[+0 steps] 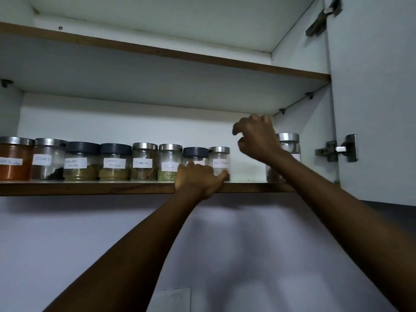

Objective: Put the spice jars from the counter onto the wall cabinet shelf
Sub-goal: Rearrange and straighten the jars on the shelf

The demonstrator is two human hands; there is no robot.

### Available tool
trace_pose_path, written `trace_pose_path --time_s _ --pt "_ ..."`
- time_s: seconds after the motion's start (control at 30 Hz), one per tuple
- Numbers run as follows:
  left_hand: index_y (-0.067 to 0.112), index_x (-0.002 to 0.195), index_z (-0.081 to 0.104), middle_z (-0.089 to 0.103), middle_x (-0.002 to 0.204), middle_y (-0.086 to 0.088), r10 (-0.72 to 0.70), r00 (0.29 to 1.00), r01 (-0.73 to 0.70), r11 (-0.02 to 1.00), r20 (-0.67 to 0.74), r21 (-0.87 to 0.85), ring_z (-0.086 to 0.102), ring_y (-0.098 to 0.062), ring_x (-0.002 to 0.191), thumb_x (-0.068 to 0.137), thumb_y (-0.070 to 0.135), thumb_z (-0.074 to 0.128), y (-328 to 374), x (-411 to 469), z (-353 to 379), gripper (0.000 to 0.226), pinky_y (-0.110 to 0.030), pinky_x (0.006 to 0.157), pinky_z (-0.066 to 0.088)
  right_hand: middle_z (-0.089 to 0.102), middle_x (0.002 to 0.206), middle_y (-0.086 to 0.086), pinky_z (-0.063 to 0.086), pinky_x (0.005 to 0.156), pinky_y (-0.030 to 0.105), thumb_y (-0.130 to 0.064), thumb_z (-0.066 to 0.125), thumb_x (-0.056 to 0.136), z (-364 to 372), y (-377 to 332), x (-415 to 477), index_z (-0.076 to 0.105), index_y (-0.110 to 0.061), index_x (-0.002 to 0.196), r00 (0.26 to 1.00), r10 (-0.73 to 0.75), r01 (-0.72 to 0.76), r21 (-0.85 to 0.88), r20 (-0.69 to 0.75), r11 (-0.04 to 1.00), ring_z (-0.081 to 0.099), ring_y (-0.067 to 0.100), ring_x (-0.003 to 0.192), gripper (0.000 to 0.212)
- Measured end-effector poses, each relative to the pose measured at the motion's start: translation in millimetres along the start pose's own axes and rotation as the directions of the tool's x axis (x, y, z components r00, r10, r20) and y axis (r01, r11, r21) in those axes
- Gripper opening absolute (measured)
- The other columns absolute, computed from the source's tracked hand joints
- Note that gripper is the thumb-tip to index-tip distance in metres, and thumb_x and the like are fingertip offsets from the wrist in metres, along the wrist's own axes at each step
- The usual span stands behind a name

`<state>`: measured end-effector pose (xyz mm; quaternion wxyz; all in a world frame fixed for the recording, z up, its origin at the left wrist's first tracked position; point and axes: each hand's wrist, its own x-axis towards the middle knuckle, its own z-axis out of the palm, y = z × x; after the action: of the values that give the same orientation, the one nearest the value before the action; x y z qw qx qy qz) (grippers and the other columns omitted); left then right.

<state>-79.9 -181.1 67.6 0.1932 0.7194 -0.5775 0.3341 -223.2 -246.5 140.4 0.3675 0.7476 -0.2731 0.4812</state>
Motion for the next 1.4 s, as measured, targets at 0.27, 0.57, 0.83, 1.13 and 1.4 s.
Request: trace_pose_path --time_s 0.27,0.57,0.83,1.13,1.4 --pt "0.019 0.108 0.063 0.064 0.11 -0.01 -0.039 0.995 0.047 0.995 0.092 -0.086 0.056 -0.027 0.097 0.093 0.057 0.016 2 -1 -4 0.063 -0.033 0.071 0.034 0.051 0.133 0.014 0.041 0.097 0.047 -0.018 0.066 0.082 -67 65 -20 0.055 -0.009 0.125 0.954 0.188 -0.2 0.027 0.235 0.98 0.045 0.032 0.123 0.045" --pt "0.017 0.099 0.063 0.065 0.106 -0.01 -0.053 0.997 0.058 0.995 0.06 -0.075 0.048 -0.025 0.082 0.093 0.052 0.017 3 -4 -5 0.058 -0.032 0.069 0.033 0.059 0.116 0.013 0.048 0.084 0.042 -0.013 0.07 0.078 -67 82 -36 0.06 -0.008 0.111 0.862 0.162 -0.158 -0.049 0.481 0.986 0.054 0.03 0.104 0.035" --pt "0.015 0.083 0.059 0.064 0.097 -0.011 -0.047 0.998 0.045 0.998 -0.035 -0.046 0.045 -0.024 0.073 0.095 0.048 0.019 4 -4 0 0.054 -0.03 0.065 0.032 0.064 0.111 0.017 0.05 0.081 0.044 0.0 0.066 0.075 -45 83 -32 0.065 -0.004 0.106 0.905 0.146 -0.15 -0.02 0.4 0.988 0.057 0.034 0.1 0.031" --pt "0.014 0.068 0.052 0.065 0.082 -0.011 -0.011 0.952 0.004 1.0 -0.306 -0.024 0.041 -0.022 0.061 0.096 0.043 0.025 8 -7 6 0.048 -0.028 0.05 0.019 0.066 0.108 0.018 0.05 0.085 0.049 0.012 0.054 0.073 -8 76 -15 0.068 -0.004 0.102 0.897 0.184 -0.205 0.011 0.402 0.979 0.058 0.036 0.1 0.036" --pt "0.019 0.042 0.053 0.046 0.034 0.004 0.039 0.805 0.049 0.99 -0.592 0.131 0.042 -0.015 0.029 0.074 0.031 0.068 11 -28 16 0.038 -0.018 0.042 0.018 0.068 0.101 0.016 0.052 0.08 0.042 0.008 0.054 0.075 35 72 -3 0.069 -0.003 0.093 0.899 0.191 -0.219 0.027 0.395 0.975 0.06 0.035 0.095 0.026"
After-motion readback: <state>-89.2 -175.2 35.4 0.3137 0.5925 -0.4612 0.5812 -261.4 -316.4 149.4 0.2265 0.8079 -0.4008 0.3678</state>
